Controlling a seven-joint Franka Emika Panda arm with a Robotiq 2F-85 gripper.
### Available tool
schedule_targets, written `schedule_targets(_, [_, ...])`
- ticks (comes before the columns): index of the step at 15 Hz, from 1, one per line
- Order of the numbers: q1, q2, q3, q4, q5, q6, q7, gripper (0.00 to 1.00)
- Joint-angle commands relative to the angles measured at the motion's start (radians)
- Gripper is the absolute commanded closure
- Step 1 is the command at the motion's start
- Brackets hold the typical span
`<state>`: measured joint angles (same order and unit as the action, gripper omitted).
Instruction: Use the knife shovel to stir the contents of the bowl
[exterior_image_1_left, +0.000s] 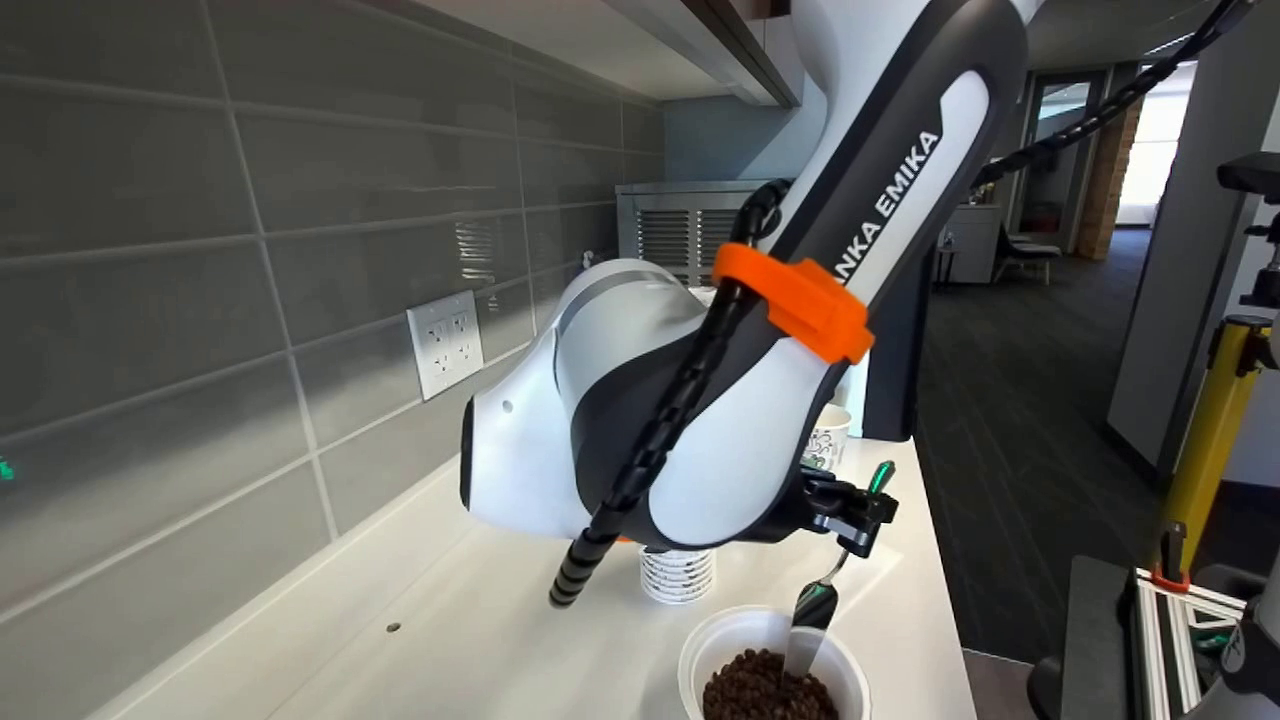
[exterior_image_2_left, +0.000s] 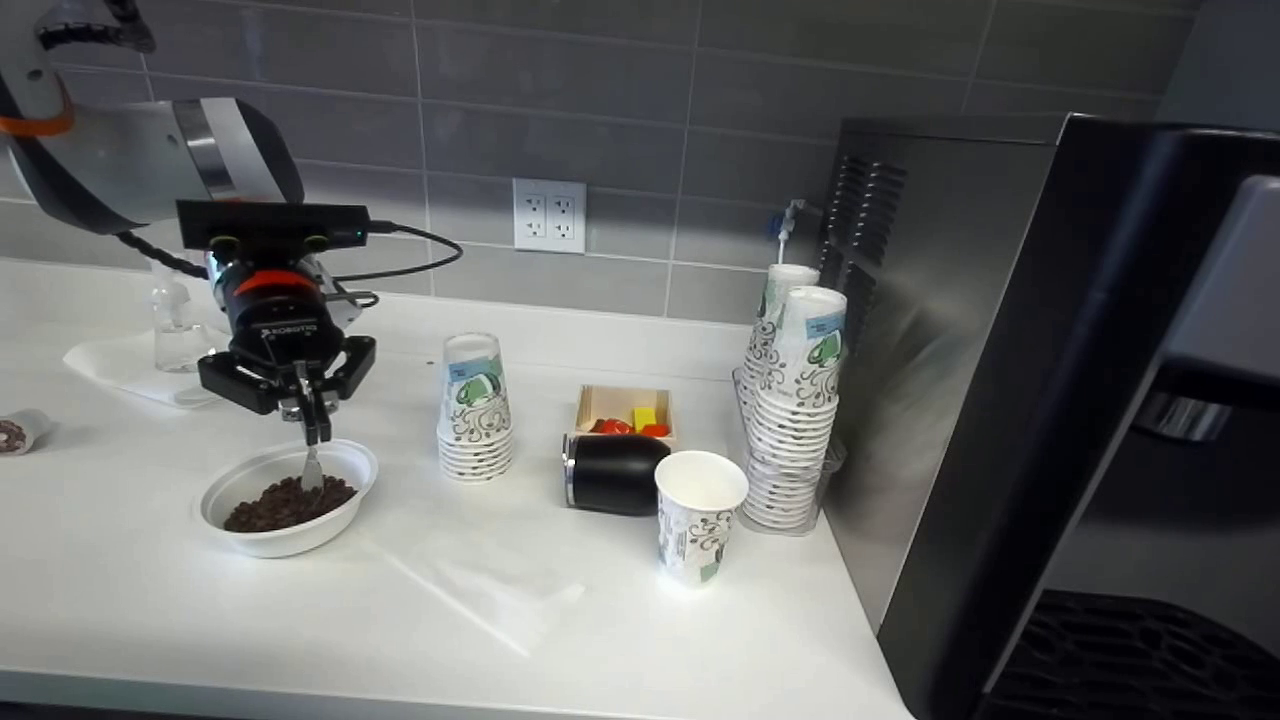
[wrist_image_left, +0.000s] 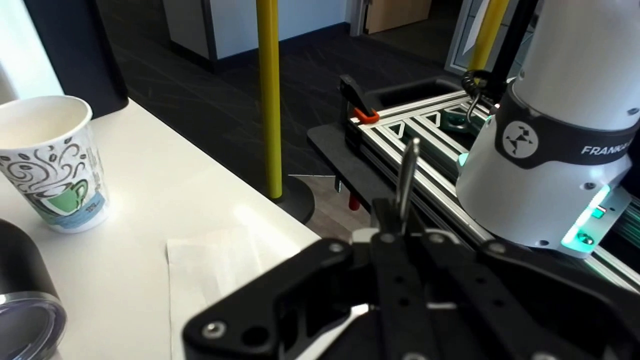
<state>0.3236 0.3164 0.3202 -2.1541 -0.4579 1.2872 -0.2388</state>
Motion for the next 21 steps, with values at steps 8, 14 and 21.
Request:
schedule_targets(8, [0.002, -0.007, -0.005, 0.012, 0.016, 0.046, 0.186, 0.99])
schedule_targets(14, [-0.014, -0.013, 0.004, 0.009, 0.049, 0.094, 0.075, 0.99])
schedule_targets(21, [-0.055, -0.034, -0.002, 0.01, 0.119, 0.134, -0.104, 0.99])
